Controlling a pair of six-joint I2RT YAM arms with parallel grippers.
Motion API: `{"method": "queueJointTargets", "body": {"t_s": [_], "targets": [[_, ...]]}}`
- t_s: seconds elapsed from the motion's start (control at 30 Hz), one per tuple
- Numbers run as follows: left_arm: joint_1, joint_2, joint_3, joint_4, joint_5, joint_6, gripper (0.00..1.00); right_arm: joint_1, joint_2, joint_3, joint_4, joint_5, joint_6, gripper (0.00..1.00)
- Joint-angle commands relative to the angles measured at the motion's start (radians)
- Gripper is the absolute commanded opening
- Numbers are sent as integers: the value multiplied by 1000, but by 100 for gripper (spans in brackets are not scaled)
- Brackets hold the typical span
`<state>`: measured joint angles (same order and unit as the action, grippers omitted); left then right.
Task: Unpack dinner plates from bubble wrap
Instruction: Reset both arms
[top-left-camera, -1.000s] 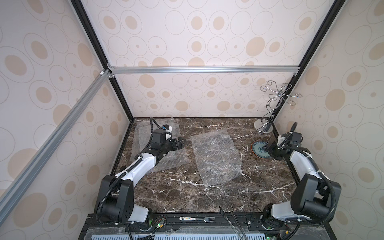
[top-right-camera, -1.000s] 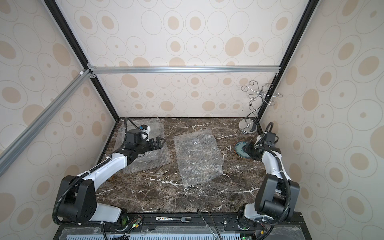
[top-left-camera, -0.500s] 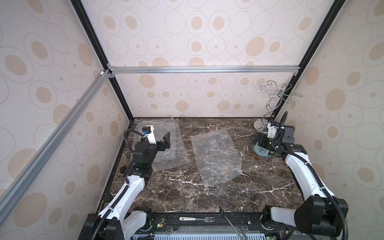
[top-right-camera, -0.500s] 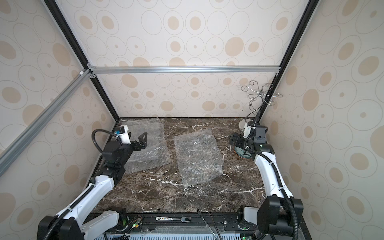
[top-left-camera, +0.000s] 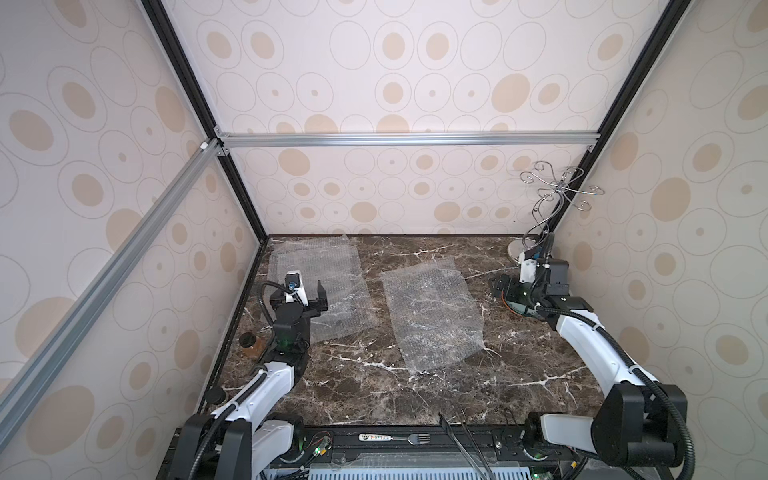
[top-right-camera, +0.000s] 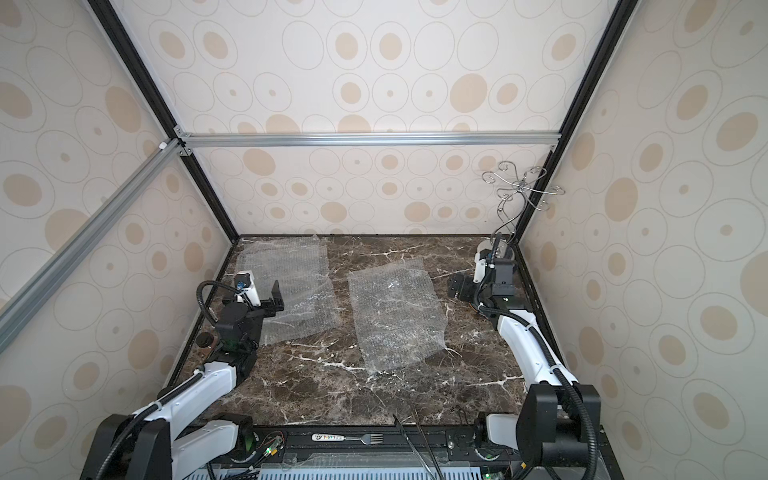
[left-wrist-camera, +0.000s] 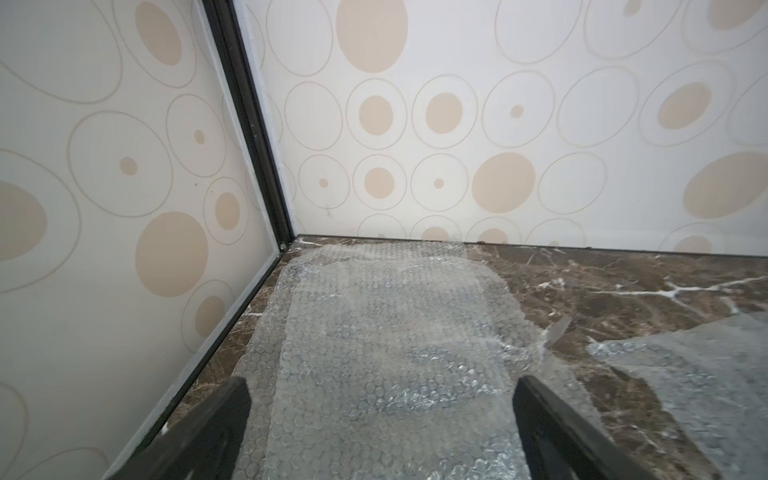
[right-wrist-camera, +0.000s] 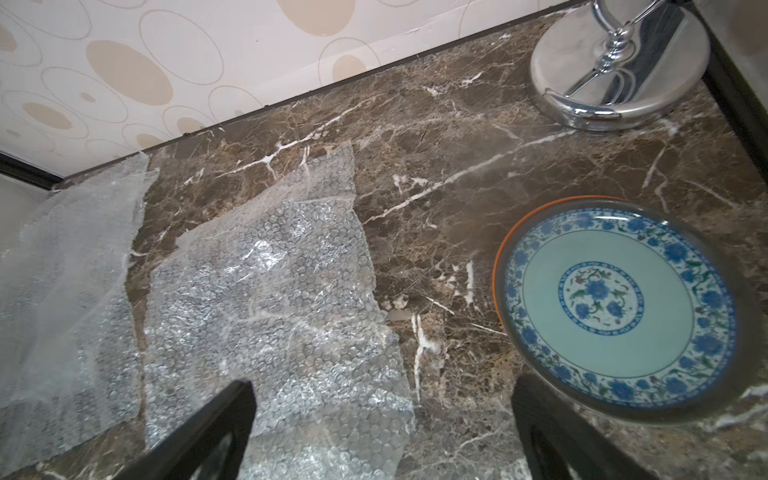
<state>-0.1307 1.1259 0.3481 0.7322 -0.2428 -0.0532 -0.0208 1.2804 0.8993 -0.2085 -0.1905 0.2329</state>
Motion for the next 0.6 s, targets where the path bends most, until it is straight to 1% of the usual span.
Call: {"method": "queueJointTargets", "body": {"t_s": [0.0,0.1,0.17,0.27,0.33,0.43,0.57], "targets": [[5,71,-50,204,-29,59,100,8,-4,-60,147,58,-59,99],[9,137,-74,281,-48,58,100,7,-34,-147,272,96,-109,99],[14,175,-91,329,-41,58,100,8,-56,-197,345,117,-141,99],[22,216,-106,382,-23,52,100,7,-63,-231,370,123,-202,99],[30,245,-110,408,-19,50,100,8,-50,-239,362,142,-210,99],[44,288,-116,456,-18,44,100,7,-17,-285,431,179,-217,99],[69,352,-126,546,23,33,100,7,57,-321,527,156,-242,99]]}}
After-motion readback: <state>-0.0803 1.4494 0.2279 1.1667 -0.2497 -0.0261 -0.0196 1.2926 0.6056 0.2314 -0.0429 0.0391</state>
